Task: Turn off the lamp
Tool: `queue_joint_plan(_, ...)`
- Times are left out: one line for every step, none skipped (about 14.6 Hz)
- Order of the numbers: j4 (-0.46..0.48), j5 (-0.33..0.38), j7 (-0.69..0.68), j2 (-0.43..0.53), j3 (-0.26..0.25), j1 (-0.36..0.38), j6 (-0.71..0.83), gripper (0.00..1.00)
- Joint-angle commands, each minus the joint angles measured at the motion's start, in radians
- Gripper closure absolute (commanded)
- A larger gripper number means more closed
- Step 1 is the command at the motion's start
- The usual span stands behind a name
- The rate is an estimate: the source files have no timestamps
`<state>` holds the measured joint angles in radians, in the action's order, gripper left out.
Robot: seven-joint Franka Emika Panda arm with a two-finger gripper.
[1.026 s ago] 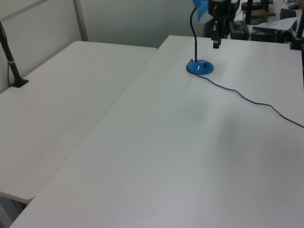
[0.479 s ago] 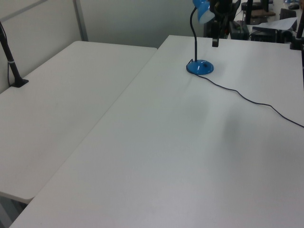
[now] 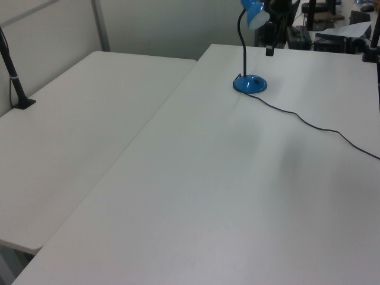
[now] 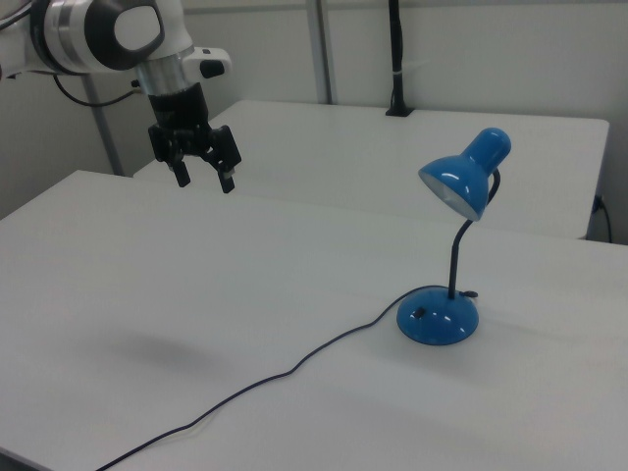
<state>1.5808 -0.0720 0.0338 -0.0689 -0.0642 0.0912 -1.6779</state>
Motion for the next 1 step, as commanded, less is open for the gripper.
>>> queue_joint_plan(0.008, 0.021, -0.014, 0.021, -0.008, 0.004, 0.037, 0.0)
